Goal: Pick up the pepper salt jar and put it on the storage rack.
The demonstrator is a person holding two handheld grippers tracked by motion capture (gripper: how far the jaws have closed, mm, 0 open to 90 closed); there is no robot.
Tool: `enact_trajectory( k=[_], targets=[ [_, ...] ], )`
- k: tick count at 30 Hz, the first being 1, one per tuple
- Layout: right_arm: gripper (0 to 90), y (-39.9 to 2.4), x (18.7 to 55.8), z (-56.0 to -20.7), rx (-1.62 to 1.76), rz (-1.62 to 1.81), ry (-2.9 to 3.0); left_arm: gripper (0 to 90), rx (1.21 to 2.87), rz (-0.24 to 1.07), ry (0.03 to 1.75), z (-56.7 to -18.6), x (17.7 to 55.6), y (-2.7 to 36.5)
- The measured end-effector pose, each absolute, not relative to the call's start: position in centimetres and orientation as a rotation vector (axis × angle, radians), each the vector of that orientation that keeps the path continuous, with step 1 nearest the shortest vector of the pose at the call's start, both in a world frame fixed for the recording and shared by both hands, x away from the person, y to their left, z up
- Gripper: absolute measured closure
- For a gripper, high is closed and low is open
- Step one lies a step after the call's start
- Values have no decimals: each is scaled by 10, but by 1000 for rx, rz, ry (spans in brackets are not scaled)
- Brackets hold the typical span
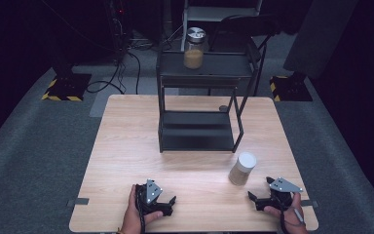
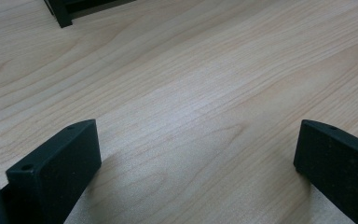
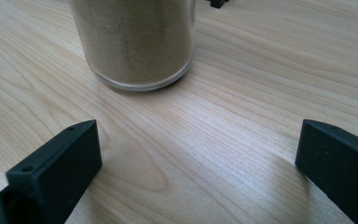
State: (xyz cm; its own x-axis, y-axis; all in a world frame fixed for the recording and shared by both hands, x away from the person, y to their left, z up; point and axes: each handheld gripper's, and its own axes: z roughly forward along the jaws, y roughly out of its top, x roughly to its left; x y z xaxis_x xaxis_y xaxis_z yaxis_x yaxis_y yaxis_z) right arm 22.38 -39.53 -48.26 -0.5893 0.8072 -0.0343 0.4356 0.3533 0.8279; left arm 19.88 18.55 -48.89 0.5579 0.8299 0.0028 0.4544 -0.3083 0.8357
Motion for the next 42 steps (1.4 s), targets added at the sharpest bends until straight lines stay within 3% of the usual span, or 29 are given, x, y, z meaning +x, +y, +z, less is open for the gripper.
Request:
enact_trajectory(
  k=[16, 42],
  targets=[
    [6, -393, 215, -472, 980, 1231, 2164, 2, 1949, 563, 1040, -489, 199, 184],
    [10, -373, 231, -460, 991, 1419, 2042, 2, 1949, 562, 1040, -489, 199, 184]
  ],
)
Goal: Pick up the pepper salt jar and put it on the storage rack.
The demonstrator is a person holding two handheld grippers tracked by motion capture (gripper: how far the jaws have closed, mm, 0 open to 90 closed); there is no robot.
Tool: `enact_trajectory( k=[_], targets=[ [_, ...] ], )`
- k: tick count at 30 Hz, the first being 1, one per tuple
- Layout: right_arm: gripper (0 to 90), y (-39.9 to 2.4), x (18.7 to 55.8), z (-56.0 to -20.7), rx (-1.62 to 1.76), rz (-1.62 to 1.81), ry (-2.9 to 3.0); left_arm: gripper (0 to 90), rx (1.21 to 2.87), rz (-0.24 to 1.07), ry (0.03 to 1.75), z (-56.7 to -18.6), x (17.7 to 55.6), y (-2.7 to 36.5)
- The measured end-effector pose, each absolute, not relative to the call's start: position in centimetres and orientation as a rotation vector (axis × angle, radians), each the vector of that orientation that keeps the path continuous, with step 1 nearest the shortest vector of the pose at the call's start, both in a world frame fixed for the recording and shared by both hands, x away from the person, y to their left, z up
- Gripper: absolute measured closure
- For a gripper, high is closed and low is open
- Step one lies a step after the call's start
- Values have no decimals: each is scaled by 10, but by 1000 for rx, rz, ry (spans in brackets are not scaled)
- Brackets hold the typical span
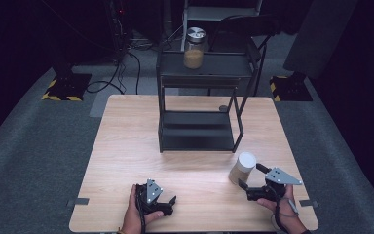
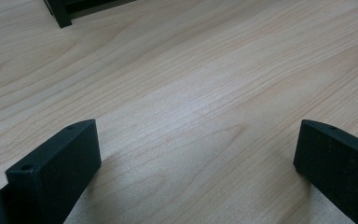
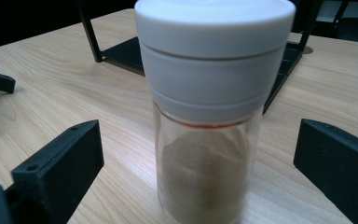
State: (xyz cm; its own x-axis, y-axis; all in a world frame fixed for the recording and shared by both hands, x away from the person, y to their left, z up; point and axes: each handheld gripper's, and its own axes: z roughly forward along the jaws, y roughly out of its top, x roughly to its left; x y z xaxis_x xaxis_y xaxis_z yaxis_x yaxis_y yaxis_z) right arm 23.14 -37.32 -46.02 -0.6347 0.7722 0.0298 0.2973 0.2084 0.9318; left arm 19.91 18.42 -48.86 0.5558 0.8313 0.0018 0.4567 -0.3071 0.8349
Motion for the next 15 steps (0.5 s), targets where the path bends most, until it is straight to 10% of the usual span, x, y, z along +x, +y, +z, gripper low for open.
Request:
enact_trajectory(
  k=[15],
  targets=[
    [234, -360, 246, -463, 999, 1437, 2016, 2, 1955, 557, 1030, -488, 200, 185]
  ],
)
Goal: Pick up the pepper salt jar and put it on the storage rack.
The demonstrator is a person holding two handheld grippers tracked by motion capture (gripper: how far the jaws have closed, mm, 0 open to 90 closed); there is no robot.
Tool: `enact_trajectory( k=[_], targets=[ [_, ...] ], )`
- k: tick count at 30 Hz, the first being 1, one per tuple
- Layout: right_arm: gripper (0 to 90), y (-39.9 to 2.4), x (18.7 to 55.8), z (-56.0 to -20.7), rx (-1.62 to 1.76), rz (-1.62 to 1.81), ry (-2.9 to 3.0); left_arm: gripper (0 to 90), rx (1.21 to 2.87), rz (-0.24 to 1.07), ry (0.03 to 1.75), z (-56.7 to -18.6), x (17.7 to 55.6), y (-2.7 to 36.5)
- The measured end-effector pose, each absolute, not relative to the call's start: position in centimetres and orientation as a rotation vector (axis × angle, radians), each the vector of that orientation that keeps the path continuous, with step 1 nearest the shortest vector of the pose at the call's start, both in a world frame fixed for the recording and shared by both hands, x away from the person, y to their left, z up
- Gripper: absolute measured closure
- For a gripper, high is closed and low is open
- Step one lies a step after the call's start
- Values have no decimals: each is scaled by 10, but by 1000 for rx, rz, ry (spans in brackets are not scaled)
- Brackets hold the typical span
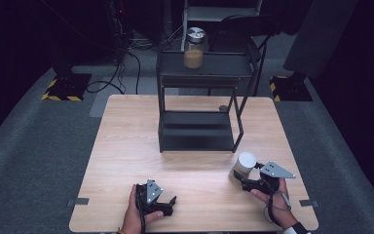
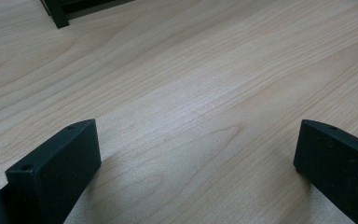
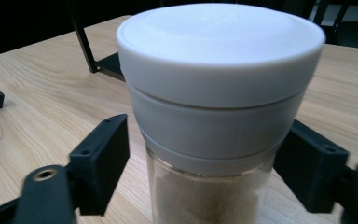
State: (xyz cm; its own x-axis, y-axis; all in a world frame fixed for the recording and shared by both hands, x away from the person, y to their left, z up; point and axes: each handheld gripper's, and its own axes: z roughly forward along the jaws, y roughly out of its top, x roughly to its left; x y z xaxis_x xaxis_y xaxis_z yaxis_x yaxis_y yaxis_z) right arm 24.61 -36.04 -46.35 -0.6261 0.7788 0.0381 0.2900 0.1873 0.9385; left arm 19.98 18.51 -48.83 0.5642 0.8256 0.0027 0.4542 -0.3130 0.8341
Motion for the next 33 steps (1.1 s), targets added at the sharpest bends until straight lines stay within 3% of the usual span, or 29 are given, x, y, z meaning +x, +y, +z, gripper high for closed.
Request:
enact_trajectory(
  k=[9, 33],
  targets=[
    [323, -360, 250, -465, 981, 1418, 2016, 2, 1953, 553, 1025, -489, 200, 185],
    [340, -351, 242, -455, 965, 1371, 1959, 3, 1954, 553, 1024, -489, 200, 186]
  ],
)
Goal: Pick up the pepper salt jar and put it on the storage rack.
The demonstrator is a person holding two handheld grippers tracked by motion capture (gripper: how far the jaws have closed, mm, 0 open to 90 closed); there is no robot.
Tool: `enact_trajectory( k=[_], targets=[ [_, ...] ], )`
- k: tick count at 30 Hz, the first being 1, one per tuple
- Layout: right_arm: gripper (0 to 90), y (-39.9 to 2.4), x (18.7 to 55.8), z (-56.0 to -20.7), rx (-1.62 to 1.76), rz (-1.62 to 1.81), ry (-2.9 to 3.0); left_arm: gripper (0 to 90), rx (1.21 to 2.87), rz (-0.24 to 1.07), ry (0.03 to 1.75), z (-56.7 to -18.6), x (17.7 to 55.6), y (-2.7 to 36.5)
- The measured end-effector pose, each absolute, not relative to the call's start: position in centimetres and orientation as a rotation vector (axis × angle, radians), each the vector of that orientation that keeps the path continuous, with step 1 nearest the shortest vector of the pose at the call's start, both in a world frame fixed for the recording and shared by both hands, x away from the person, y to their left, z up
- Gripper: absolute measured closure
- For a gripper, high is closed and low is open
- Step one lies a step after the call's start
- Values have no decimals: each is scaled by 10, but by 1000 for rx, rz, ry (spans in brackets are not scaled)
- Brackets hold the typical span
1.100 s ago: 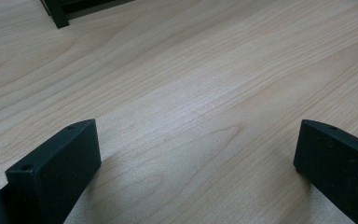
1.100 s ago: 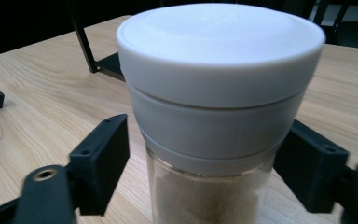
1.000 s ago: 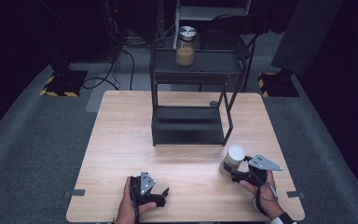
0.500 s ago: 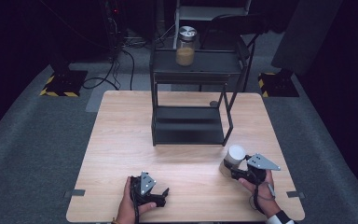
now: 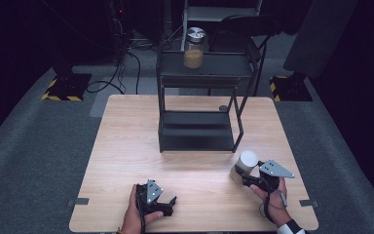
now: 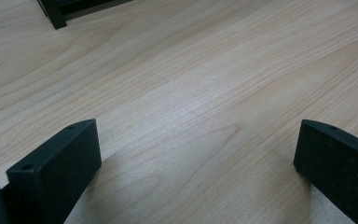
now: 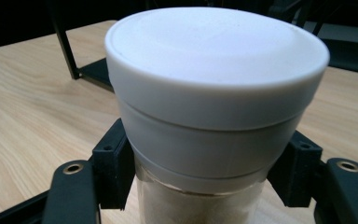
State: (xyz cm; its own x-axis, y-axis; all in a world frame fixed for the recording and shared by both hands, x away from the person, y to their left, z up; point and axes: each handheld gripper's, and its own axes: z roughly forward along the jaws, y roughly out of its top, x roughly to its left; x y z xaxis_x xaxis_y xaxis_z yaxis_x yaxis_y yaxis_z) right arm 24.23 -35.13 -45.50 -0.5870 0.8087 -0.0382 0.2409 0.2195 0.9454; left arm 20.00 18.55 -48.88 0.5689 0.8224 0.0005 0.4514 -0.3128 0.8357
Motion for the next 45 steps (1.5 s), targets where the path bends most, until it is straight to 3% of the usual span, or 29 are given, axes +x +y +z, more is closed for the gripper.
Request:
enact_trajectory(
  k=[45],
  targets=[
    [342, -302, 311, -280, 821, 1442, 1754, 4, 1954, 554, 1026, -489, 200, 185]
  ],
)
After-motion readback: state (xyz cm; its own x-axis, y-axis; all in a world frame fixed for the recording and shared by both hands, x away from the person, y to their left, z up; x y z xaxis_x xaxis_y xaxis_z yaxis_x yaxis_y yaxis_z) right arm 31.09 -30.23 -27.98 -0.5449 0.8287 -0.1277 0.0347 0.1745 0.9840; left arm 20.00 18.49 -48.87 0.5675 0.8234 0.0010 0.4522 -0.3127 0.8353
